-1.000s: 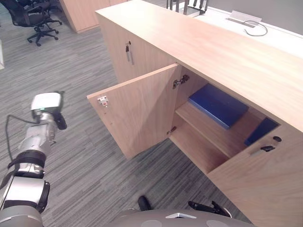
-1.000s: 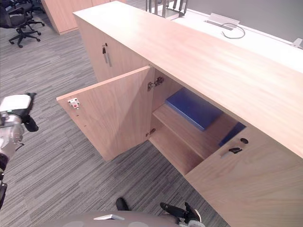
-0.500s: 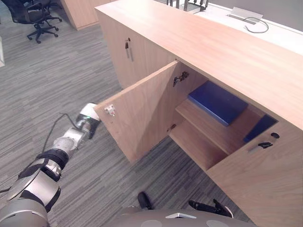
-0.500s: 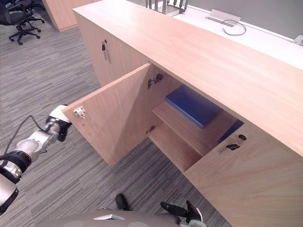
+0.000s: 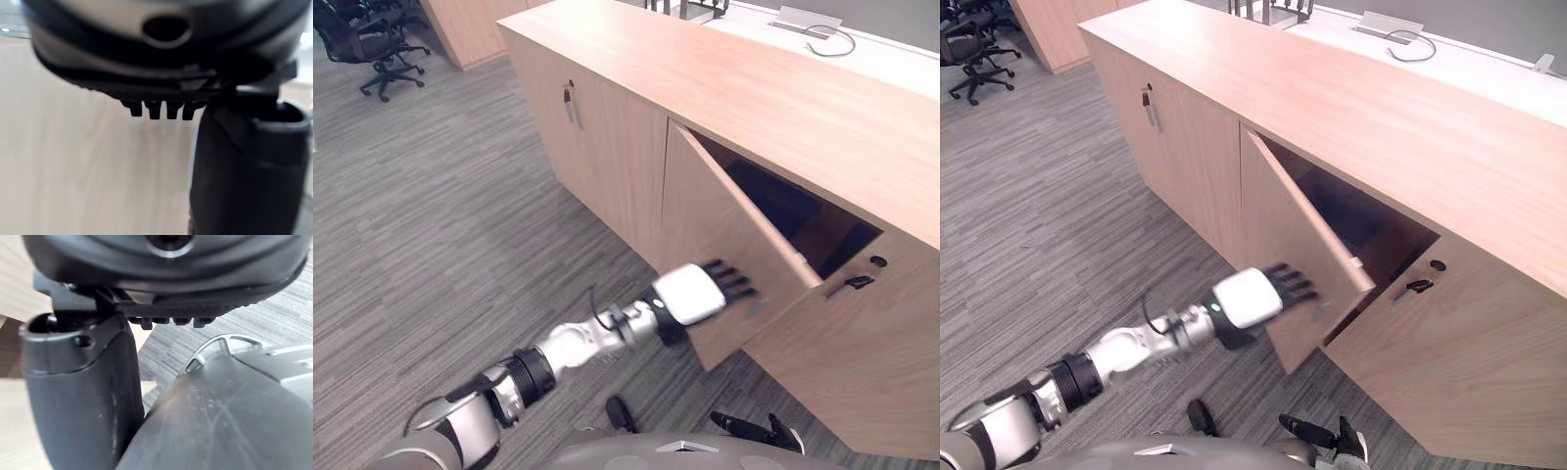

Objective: Walk over to the cabinet, pick up the folder, carry it to the office cabinet, place the folder inside the office cabinet, then close the office cabinet door

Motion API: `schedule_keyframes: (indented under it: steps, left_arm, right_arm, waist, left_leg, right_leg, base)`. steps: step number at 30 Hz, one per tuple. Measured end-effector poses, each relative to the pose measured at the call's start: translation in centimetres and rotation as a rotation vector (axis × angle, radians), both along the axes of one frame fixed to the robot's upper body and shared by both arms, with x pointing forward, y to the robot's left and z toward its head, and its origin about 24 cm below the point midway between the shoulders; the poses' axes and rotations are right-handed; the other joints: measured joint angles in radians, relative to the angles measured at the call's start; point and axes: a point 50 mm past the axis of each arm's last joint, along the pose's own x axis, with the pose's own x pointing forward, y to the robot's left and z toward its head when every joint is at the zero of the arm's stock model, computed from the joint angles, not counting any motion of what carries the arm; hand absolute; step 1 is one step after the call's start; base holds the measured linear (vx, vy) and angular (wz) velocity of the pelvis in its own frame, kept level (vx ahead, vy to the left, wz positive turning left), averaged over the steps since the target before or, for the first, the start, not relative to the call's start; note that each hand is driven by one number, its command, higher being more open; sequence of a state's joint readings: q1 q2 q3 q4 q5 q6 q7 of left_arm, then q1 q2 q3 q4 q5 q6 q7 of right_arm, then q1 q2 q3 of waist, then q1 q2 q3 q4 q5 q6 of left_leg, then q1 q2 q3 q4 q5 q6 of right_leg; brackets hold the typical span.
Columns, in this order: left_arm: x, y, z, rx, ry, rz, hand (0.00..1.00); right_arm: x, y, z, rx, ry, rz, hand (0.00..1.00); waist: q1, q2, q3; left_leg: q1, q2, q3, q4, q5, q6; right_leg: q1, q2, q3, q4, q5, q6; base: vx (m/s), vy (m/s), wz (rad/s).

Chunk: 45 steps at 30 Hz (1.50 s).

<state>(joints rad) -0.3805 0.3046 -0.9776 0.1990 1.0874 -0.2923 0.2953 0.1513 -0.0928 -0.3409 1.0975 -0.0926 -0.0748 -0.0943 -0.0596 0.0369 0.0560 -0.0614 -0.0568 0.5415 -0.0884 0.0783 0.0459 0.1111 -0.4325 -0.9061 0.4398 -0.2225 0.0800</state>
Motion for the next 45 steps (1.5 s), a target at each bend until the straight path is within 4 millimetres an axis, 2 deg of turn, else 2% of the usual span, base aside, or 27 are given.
schedule_keyframes:
  steps: [3, 6, 9, 10, 13, 15, 18, 20, 21, 23, 24, 28, 29, 30, 31, 32, 33, 34, 35, 36, 37, 39, 40, 41, 42, 44, 45]
  left_arm:
    - [-1.7, -2.4, 1.7, -0.171, 0.078, -0.053, 1.00]
    - [-2.0, -2.5, 1.4, -0.224, 0.138, -0.018, 1.00]
    - [-2.2, -1.6, -1.3, -0.174, 0.239, 0.067, 1.00]
    - [-2.4, -0.7, -3.2, -0.124, 0.303, 0.126, 1.00]
    - [-2.5, 1.2, -6.1, -0.047, 0.428, 0.253, 1.00]
    - [-2.4, 3.1, -8.2, -0.002, 0.558, 0.388, 1.00]
    - [-2.4, 6.5, -11.3, -0.033, 0.880, 0.691, 1.00]
    - [-3.0, 9.2, -13.3, -0.092, 1.076, 0.899, 1.00]
    - [-3.7, 11.3, -14.7, -0.124, 1.177, 1.038, 1.00]
    - [-5.1, 14.4, -16.6, -0.169, 1.294, 1.254, 1.00]
    - [-9.1, 20.4, -18.8, -0.497, 1.419, 1.841, 1.00]
    - [-10.0, 20.7, -19.0, -0.605, 1.437, 1.933, 1.00]
    - [-10.3, 20.5, -19.1, -0.676, 1.459, 1.967, 1.00]
    - [-10.9, 21.2, -19.2, -0.804, 1.474, 2.051, 1.00]
    - [-11.6, 21.9, -19.1, -0.947, 1.464, 2.113, 1.00]
    - [-11.8, 22.3, -19.1, -0.986, 1.449, 2.130, 1.00]
    - [-11.8, 22.7, -18.9, -0.992, 1.426, 2.133, 1.00]
    - [-11.7, 22.6, -18.9, -1.004, 1.425, 2.126, 1.00]
    - [-11.6, 22.2, -18.9, -1.030, 1.432, 2.113, 1.00]
    - [-11.6, 21.7, -19.0, -1.030, 1.446, 2.100, 1.00]
    - [-11.3, 20.7, -19.1, -1.057, 1.470, 2.071, 1.00]
    - [-11.1, 19.9, -19.1, -1.065, 1.485, 2.041, 1.00]
    - [-11.2, 19.9, -19.0, -1.077, 1.482, 2.043, 1.00]
    - [-11.2, 20.5, -18.9, -1.073, 1.460, 2.045, 1.00]
    - [-11.1, 20.8, -18.9, -1.077, 1.454, 2.038, 1.00]
    - [-11.0, 21.1, -18.8, -1.091, 1.465, 2.024, 1.00]
    - [-11.2, 21.2, -18.9, -1.112, 1.490, 2.015, 1.00]
  right_arm:
    - [-0.4, -0.4, 0.0, -0.020, 0.017, -0.011, 1.00]
    - [-0.6, -0.8, 0.1, -0.036, 0.026, -0.016, 1.00]
    - [-0.7, -0.8, 0.1, -0.037, 0.030, -0.024, 1.00]
    - [-0.8, -0.7, 0.0, -0.033, 0.031, -0.033, 1.00]
    - [-0.9, -0.7, 0.0, -0.034, 0.036, -0.037, 1.00]
    - [-0.9, -0.7, 0.0, -0.034, 0.041, -0.039, 1.00]
    - [-0.8, -0.6, 0.0, -0.023, 0.049, -0.046, 1.00]
    - [-0.7, -0.3, -0.1, -0.006, 0.051, -0.043, 1.00]
    - [-0.6, 0.2, -0.2, 0.012, 0.051, -0.041, 1.00]
    - [-0.2, 0.5, -0.2, 0.031, 0.042, -0.035, 1.00]
    - [0.5, 1.7, -0.4, 0.063, 0.024, -0.030, 1.00]
    - [0.4, 1.9, -0.4, 0.068, 0.025, -0.036, 1.00]
    - [0.3, 1.8, -0.5, 0.067, 0.033, -0.033, 1.00]
    - [0.3, 1.7, -0.5, 0.062, 0.036, -0.006, 1.00]
    - [0.5, 1.7, -0.5, 0.055, 0.049, 0.035, 1.00]
    - [0.7, 1.7, -0.5, 0.052, 0.049, 0.049, 1.00]
    - [0.7, 1.6, -0.5, 0.050, 0.053, 0.047, 1.00]
    - [0.7, 1.5, -0.5, 0.046, 0.048, 0.046, 1.00]
    - [0.9, 1.3, -0.4, 0.031, 0.045, 0.042, 1.00]
    - [0.8, 1.1, -0.4, 0.023, 0.047, 0.034, 1.00]
    - [0.6, 0.7, -0.4, 0.013, 0.055, 0.023, 1.00]
    - [0.9, 0.3, -0.3, 0.001, 0.052, 0.025, 1.00]
    - [1.1, 0.3, -0.2, -0.001, 0.048, 0.027, 1.00]
    - [1.0, 0.7, -0.3, 0.007, 0.049, 0.031, 1.00]
    - [1.2, 1.0, -0.4, 0.013, 0.046, 0.028, 1.00]
    - [1.3, 1.5, -0.5, 0.029, 0.042, 0.018, 1.00]
    - [1.2, 1.7, -0.5, 0.039, 0.041, -0.002, 1.00]
  waist:
    - [0.002, 0.013, -0.012]
    - [0.003, 0.023, -0.019]
    - [0.007, 0.026, -0.021]
    - [0.006, 0.026, -0.021]
    - [0.005, 0.025, -0.020]
    - [0.007, 0.023, -0.019]
    - [0.008, 0.015, -0.016]
    - [0.012, 0.004, -0.012]
    - [0.016, -0.005, -0.009]
    - [0.014, -0.020, 0.002]
    - [0.002, -0.050, 0.021]
    - [-0.005, -0.055, 0.024]
    - [-0.005, -0.055, 0.024]
    - [0.006, -0.046, 0.030]
    - [0.029, -0.049, 0.030]
    - [0.033, -0.039, 0.036]
    - [0.013, -0.026, 0.037]
    - [0.011, -0.026, 0.040]
    - [0.013, -0.022, 0.045]
    - [0.012, -0.014, 0.045]
    - [0.018, -0.002, 0.051]
    - [0.031, 0.014, 0.058]
    - [0.037, 0.014, 0.060]
    - [0.036, 0.004, 0.060]
    - [0.034, -0.024, 0.060]
    - [0.033, -0.029, 0.072]
    - [0.031, -0.045, 0.067]
  left_leg:
    - [0.001, -0.003, -0.013, 0.000, 0.001, 0.001]
    - [0.001, -0.002, -0.015, 0.000, 0.001, 0.001]
    - [0.000, 0.001, -0.018, 0.000, 0.004, 0.004]
    - [0.000, 0.001, -0.018, 0.000, 0.004, 0.005]
    - [0.000, 0.001, -0.017, 0.000, 0.005, 0.006]
    - [0.000, 0.002, -0.015, 0.000, 0.006, 0.007]
    - [0.005, 0.004, -0.004, 0.000, 0.006, 0.006]
    - [0.014, 0.011, 0.020, 0.000, 0.004, 0.004]
    - [0.020, 0.019, 0.037, 0.000, 0.003, 0.001]
    - [0.028, 0.030, 0.062, 0.000, 0.004, 0.000]
    - [0.038, 0.066, 0.115, 0.000, 0.013, -0.012]
    - [0.044, 0.082, 0.133, 0.005, 0.014, -0.013]
    - [0.041, 0.106, 0.161, 0.033, -0.001, -0.028]
    - [0.006, 0.189, 0.214, 0.172, -0.074, -0.057]
    - [-0.034, 0.316, 0.240, 0.393, -0.152, -0.064]
    - [-0.060, 0.360, 0.189, 0.490, -0.172, -0.050]
    - [-0.122, 0.407, 0.015, 0.608, -0.174, -0.062]
    - [-0.155, 0.418, -0.093, 0.663, -0.177, -0.086]
    - [-0.157, 0.385, -0.235, 0.646, -0.213, -0.141]
    - [-0.153, 0.359, -0.299, 0.618, -0.230, -0.166]
    - [-0.136, 0.303, -0.400, 0.550, -0.248, -0.184]
    - [-0.104, 0.223, -0.518, 0.403, -0.235, -0.190]
    - [-0.088, 0.206, -0.538, 0.384, -0.195, -0.168]
    - [-0.053, 0.190, -0.509, 0.336, -0.180, -0.160]
    - [-0.039, 0.178, -0.484, 0.310, -0.172, -0.146]
    - [-0.022, 0.164, -0.458, 0.287, -0.163, -0.133]
    - [0.003, 0.147, -0.434, 0.254, -0.156, -0.123]
  right_leg:
    - [0.014, 0.001, -0.020, -0.006, 0.000, 0.000]
    - [0.015, 0.004, -0.021, -0.007, 0.000, 0.000]
    - [0.017, 0.014, -0.021, -0.017, 0.000, 0.000]
    - [0.019, 0.016, -0.021, -0.026, 0.000, 0.000]
    - [0.019, 0.016, -0.019, -0.028, 0.000, 0.000]
    - [0.018, 0.017, -0.014, -0.034, 0.000, 0.000]
    - [0.018, 0.019, -0.007, -0.041, 0.000, 0.001]
    - [0.014, 0.025, 0.014, -0.048, 0.000, 0.001]
    - [0.012, 0.035, 0.033, -0.066, 0.000, 0.002]
    - [0.011, 0.050, 0.053, -0.087, -0.001, 0.023]
    - [-0.010, 0.088, 0.111, -0.117, 0.003, 0.029]
    - [-0.011, 0.108, 0.131, -0.141, 0.008, 0.034]
    - [-0.012, 0.139, 0.161, -0.183, 0.026, 0.021]
    - [-0.014, 0.199, 0.215, -0.255, 0.045, -0.006]
    - [-0.018, 0.256, 0.294, -0.321, 0.078, -0.041]
    - [-0.018, 0.276, 0.323, -0.337, 0.103, -0.032]
    - [-0.014, 0.315, 0.358, -0.355, 0.119, -0.026]
    - [-0.008, 0.327, 0.394, -0.358, 0.124, -0.033]
    - [-0.005, 0.333, 0.423, -0.358, 0.127, -0.038]
    - [-0.006, 0.333, 0.435, -0.356, 0.126, -0.039]
    - [-0.005, 0.330, 0.465, -0.356, 0.126, -0.039]
    - [-0.009, 0.325, 0.512, -0.357, 0.127, -0.033]
    - [-0.011, 0.325, 0.532, -0.359, 0.132, -0.021]
    - [-0.012, 0.310, 0.559, -0.381, 0.142, -0.005]
    - [-0.009, 0.304, 0.577, -0.405, 0.157, 0.007]
    - [-0.010, 0.290, 0.595, -0.421, 0.170, 0.016]
    - [-0.010, 0.278, 0.612, -0.427, 0.173, 0.020]
  base:
    - [0.04, -0.052, 0.12]
    - [0.02, -0.056, 0.03]
    - [0.02, -0.065, 0.01]
    - [0.02, -0.051, 0.00]
    - [0.02, -0.046, -0.01]
    - [0.02, -0.049, -0.04]
    - [0.01, -0.047, -0.13]
    - [-0.01, -0.039, -0.34]
    - [-0.03, -0.058, -0.42]
    - [-0.07, -0.110, -0.65]
    - [-0.12, -0.157, -0.77]
    - [-0.06, -0.064, -0.28]
    - [-0.02, -0.054, -0.87]
    - [-0.01, -0.142, -1.70]
    - [-0.02, -0.186, -1.92]
    - [-0.02, -0.254, -1.75]
    - [-0.01, -0.163, -1.17]
    - [0.04, -0.093, -1.08]
    - [0.05, 0.013, -0.76]
    - [0.07, 0.048, -0.72]
    - [0.05, 0.059, -0.59]
    - [0.08, 0.133, -0.69]
    - [0.09, 0.159, -0.61]
    - [0.13, 0.128, -0.52]
    - [0.12, 0.071, -0.49]
    - [0.10, 0.078, -0.37]
    - [0.11, 0.114, -0.43]
